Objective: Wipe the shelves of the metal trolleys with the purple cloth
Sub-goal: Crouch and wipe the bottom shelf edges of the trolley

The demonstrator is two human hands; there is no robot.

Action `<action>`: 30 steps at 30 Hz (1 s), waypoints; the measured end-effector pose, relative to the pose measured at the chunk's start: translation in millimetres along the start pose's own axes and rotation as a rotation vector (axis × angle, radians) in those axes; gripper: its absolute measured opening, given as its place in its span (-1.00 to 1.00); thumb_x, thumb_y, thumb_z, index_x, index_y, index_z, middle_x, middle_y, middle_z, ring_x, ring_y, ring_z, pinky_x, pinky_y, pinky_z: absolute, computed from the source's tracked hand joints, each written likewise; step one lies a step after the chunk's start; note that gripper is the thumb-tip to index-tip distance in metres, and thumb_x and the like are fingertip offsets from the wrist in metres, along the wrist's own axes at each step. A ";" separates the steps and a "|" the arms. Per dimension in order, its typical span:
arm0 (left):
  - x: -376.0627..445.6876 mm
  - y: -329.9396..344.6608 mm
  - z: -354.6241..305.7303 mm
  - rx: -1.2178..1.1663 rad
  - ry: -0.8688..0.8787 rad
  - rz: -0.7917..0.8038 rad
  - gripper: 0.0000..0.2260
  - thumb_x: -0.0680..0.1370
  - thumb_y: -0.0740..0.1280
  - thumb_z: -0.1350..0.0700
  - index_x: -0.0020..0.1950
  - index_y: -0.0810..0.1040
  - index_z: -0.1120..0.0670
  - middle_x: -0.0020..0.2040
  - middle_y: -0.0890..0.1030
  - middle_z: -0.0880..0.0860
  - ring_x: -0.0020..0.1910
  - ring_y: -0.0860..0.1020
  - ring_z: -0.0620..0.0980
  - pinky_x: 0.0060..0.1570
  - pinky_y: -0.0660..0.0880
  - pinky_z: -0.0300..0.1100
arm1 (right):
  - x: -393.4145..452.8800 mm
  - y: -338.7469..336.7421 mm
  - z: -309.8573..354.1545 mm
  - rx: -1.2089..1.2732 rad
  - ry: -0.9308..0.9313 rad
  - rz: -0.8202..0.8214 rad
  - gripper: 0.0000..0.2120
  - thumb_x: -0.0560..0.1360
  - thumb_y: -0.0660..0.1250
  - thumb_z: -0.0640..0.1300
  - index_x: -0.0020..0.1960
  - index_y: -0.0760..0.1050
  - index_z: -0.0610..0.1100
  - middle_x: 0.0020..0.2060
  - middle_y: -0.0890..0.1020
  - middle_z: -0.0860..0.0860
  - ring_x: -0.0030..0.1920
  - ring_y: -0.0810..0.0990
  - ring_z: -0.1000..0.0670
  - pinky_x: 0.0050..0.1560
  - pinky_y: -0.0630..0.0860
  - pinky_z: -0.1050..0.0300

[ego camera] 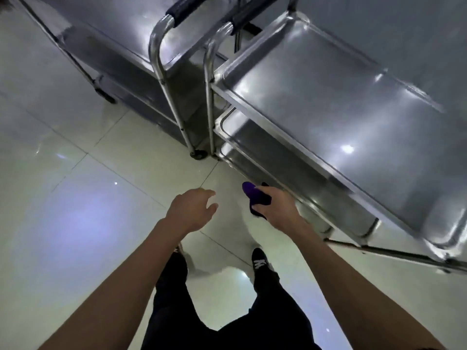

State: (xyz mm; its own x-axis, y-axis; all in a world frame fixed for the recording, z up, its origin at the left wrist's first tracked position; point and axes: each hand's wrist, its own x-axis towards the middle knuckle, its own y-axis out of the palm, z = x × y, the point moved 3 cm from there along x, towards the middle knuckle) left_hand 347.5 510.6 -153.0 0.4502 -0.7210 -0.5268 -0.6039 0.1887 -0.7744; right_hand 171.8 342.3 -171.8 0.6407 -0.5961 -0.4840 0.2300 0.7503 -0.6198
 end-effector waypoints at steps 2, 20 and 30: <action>13.4 -3.3 28.5 0.036 0.077 0.076 -0.56 0.65 0.21 -0.14 0.51 0.39 -0.06 0.36 0.53 -0.03 0.35 0.46 -0.01 0.25 0.42 -0.08 | -7.4 22.7 5.1 0.016 0.091 -0.065 -0.53 0.43 0.52 -0.09 0.32 0.56 0.02 0.08 0.65 0.02 0.03 0.60 0.00 0.06 0.55 0.10; 0.2 10.3 153.6 0.225 0.265 0.300 -0.61 0.65 0.22 -0.11 0.47 0.44 -0.10 0.41 0.51 -0.07 0.39 0.44 -0.02 0.31 0.40 -0.08 | -82.8 194.6 46.0 0.434 0.413 -0.273 -0.62 0.42 0.47 -0.14 0.22 0.59 0.08 -0.06 0.66 0.06 -0.08 0.61 0.00 -0.08 0.54 0.12; 104.1 45.5 197.5 0.376 0.451 0.322 -0.59 0.66 0.20 -0.14 0.50 0.39 -0.13 0.42 0.49 -0.08 0.39 0.43 -0.02 0.25 0.38 -0.11 | -17.5 277.4 12.1 0.564 0.477 -0.398 -0.66 0.40 0.46 -0.12 0.12 0.59 0.18 -0.18 0.65 0.12 -0.21 0.60 0.04 -0.23 0.50 0.11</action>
State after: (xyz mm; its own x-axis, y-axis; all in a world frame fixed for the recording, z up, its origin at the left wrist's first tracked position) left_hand 496.7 575.8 -312.3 -0.0826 -0.7823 -0.6174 -0.3549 0.6020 -0.7153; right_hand 233.4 564.3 -327.8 0.0842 -0.8085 -0.5825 0.7864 0.4130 -0.4595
